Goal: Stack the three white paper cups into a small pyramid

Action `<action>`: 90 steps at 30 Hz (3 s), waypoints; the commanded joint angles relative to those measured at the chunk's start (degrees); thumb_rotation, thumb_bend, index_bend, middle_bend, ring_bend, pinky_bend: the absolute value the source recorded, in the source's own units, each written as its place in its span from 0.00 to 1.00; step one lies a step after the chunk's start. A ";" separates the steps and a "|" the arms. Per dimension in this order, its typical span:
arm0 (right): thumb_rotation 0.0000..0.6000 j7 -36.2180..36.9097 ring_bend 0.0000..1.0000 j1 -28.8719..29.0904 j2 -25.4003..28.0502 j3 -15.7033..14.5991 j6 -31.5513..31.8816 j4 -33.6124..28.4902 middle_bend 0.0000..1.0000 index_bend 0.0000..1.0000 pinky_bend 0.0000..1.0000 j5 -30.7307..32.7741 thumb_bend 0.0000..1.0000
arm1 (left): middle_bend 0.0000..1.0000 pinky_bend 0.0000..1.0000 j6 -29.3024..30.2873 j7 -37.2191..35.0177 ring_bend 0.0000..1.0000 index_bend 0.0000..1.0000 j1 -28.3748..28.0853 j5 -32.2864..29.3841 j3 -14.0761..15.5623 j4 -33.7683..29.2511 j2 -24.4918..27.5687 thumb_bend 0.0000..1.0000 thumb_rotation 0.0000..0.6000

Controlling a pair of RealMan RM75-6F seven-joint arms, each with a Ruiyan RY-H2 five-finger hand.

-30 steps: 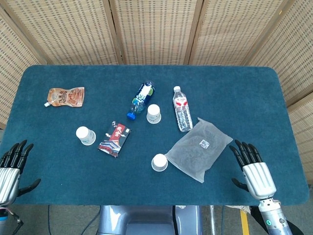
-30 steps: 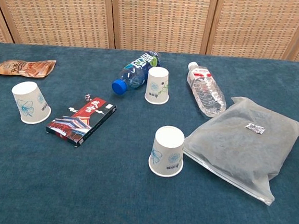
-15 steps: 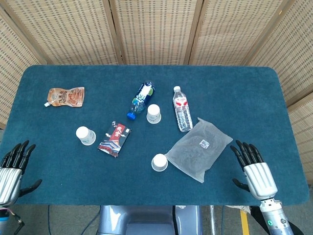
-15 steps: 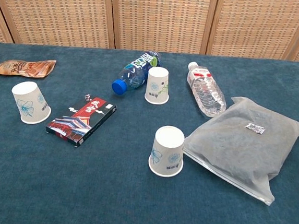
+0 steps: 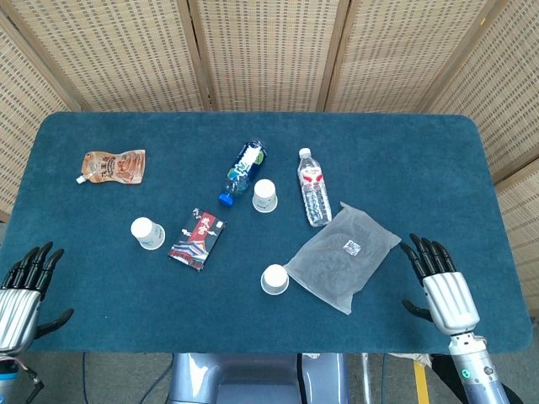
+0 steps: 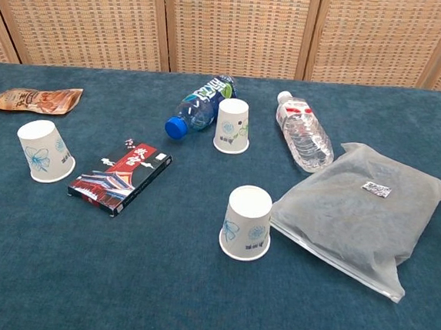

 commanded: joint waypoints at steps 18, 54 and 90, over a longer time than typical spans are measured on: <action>1.00 -7.60 0.00 21.51 2.09 17.47 -21.60 -6.00 0.00 0.17 0.15 19.31 0.16 | 0.00 0.13 -1.50 0.18 0.00 0.04 -1.26 -3.82 -2.25 1.86 -1.64 0.19 1.00; 1.00 -17.99 0.00 58.58 -21.52 18.18 -42.30 25.88 0.00 0.23 0.15 55.08 0.20 | 0.00 0.12 -3.25 -2.05 0.00 0.04 -2.39 -8.47 -3.56 4.69 -1.74 0.19 1.00; 1.00 -4.95 0.00 65.02 -37.26 14.99 -57.12 59.38 0.00 0.37 0.15 49.83 0.21 | 0.00 0.13 -5.46 -0.21 0.00 0.04 -3.47 -11.23 -3.53 7.70 -3.75 0.19 1.00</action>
